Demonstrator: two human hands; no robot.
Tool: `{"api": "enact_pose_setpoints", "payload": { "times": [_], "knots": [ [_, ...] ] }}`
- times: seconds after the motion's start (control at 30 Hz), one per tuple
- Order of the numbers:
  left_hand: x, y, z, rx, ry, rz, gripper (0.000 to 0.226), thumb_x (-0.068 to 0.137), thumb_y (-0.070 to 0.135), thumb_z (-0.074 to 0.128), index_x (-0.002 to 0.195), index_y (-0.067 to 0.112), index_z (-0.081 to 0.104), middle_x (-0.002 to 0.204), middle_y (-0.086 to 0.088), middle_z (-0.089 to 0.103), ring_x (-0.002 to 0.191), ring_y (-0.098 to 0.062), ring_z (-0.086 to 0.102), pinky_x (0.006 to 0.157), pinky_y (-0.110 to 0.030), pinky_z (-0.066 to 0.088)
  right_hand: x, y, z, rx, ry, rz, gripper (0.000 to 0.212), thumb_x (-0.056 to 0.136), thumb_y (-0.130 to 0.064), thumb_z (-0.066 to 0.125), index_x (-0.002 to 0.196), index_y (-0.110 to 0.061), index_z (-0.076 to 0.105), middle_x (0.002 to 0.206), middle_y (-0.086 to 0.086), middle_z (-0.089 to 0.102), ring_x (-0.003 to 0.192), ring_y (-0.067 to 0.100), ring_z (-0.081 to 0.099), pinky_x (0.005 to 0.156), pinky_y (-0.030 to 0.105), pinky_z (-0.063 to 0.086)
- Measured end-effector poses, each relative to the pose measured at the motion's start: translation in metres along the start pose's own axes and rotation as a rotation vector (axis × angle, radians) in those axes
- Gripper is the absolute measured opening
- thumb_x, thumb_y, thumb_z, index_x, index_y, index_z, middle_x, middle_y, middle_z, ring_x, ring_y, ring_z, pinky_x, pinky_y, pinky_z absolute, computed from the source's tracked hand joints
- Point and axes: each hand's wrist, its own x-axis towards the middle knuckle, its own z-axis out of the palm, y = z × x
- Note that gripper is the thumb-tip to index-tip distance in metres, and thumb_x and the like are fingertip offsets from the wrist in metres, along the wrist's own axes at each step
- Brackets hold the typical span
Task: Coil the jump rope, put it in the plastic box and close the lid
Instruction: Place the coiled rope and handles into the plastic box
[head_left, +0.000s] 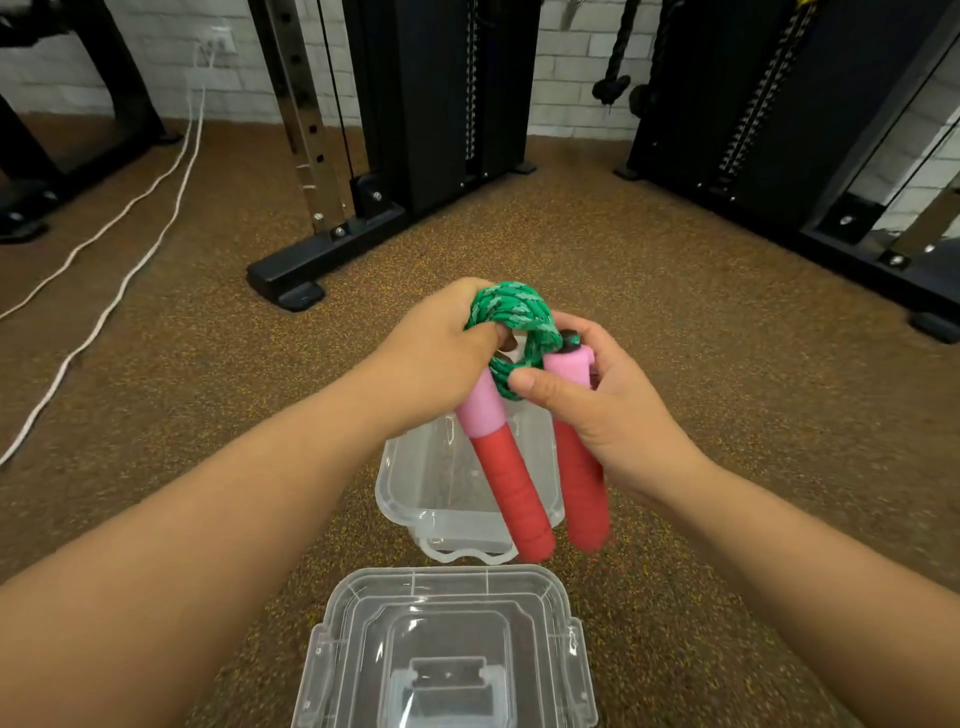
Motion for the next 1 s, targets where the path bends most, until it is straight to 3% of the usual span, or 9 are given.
{"api": "enact_pose_setpoints", "payload": {
  "times": [0.1,0.17,0.27,0.4,0.6,0.7,0.83,0.9,1.0],
  "knots": [
    [0.018,-0.002,-0.003,-0.157,0.010,-0.098,0.014,0.086,0.012,0.054,0.096,0.020,0.060,0.105,-0.016,0.067,0.098,-0.035,0.064,0.091,-0.054,0.050,0.001,0.012,0.004,-0.052,-0.023,0.053,0.062,0.068,-0.017,0.081,0.120,-0.011,0.049,0.112,0.013,0.068,0.100,0.021,0.067,0.087,0.032,0.053],
    [0.033,-0.004,-0.005,-0.213,-0.005,-0.132,0.016,0.090,0.003,0.050,0.092,0.017,0.057,0.097,-0.014,0.065,0.090,-0.029,0.063,0.089,-0.050,0.050,0.003,0.019,0.006,-0.051,-0.058,0.088,0.056,0.072,-0.009,0.078,0.120,-0.008,0.047,0.105,0.013,0.067,0.088,0.018,0.069,0.078,0.031,0.055],
    [0.051,-0.009,-0.001,-0.300,-0.069,-0.187,0.020,0.092,-0.003,0.045,0.091,0.014,0.055,0.085,-0.010,0.061,0.077,-0.023,0.058,0.074,-0.041,0.055,0.009,0.026,0.007,-0.006,-0.098,0.157,0.046,0.079,0.004,0.069,0.118,-0.008,0.048,0.088,0.006,0.065,0.069,0.006,0.066,0.063,0.019,0.053],
    [0.070,-0.036,0.008,-0.307,-0.121,-0.291,0.019,0.092,-0.002,0.045,0.096,0.013,0.055,0.098,-0.017,0.061,0.091,-0.029,0.056,0.091,-0.054,0.048,0.020,0.043,0.005,0.027,-0.110,0.238,0.038,0.079,0.006,0.068,0.100,-0.022,0.053,0.084,0.005,0.067,0.066,0.008,0.066,0.059,0.020,0.052],
    [0.102,-0.065,0.021,-0.260,-0.193,-0.337,0.020,0.092,-0.002,0.047,0.086,0.015,0.055,0.086,-0.009,0.061,0.089,-0.026,0.055,0.096,-0.052,0.045,0.035,0.075,0.002,-0.041,-0.002,0.325,0.045,0.077,-0.003,0.074,0.110,-0.017,0.048,0.092,0.007,0.067,0.081,0.018,0.067,0.072,0.031,0.055],
    [0.121,-0.079,0.022,-0.253,-0.215,-0.347,0.020,0.092,-0.004,0.046,0.088,0.014,0.054,0.085,-0.008,0.061,0.079,-0.021,0.058,0.084,-0.044,0.052,0.039,0.086,0.005,-0.127,0.044,0.339,0.067,0.076,-0.010,0.076,0.130,-0.015,0.037,0.100,0.007,0.066,0.094,0.022,0.066,0.085,0.040,0.055],
    [0.135,-0.104,0.026,-0.205,-0.294,-0.419,0.018,0.091,-0.004,0.047,0.097,0.011,0.055,0.085,-0.010,0.062,0.069,-0.020,0.059,0.060,-0.035,0.056,0.045,0.091,0.001,-0.256,0.066,0.307,0.091,0.079,-0.014,0.074,0.144,-0.022,0.011,0.111,-0.007,0.049,0.100,0.008,0.055,0.092,0.031,0.046],
    [0.134,-0.121,0.033,-0.143,-0.349,-0.454,0.020,0.091,-0.005,0.047,0.089,0.014,0.055,0.080,-0.009,0.061,0.065,-0.018,0.058,0.051,-0.029,0.055,0.047,0.090,-0.006,-0.290,0.095,0.241,0.092,0.080,-0.014,0.073,0.143,-0.030,0.008,0.124,-0.006,0.041,0.107,0.004,0.050,0.092,0.023,0.043],
    [0.132,-0.146,0.047,-0.107,-0.415,-0.512,0.022,0.091,-0.006,0.047,0.086,0.015,0.054,0.077,-0.009,0.060,0.063,-0.017,0.057,0.048,-0.026,0.054,0.044,0.088,-0.013,-0.397,0.081,0.151,0.082,0.082,-0.015,0.069,0.140,-0.035,0.014,0.128,-0.014,0.036,0.115,-0.003,0.045,0.093,0.013,0.040]
  ]
}}
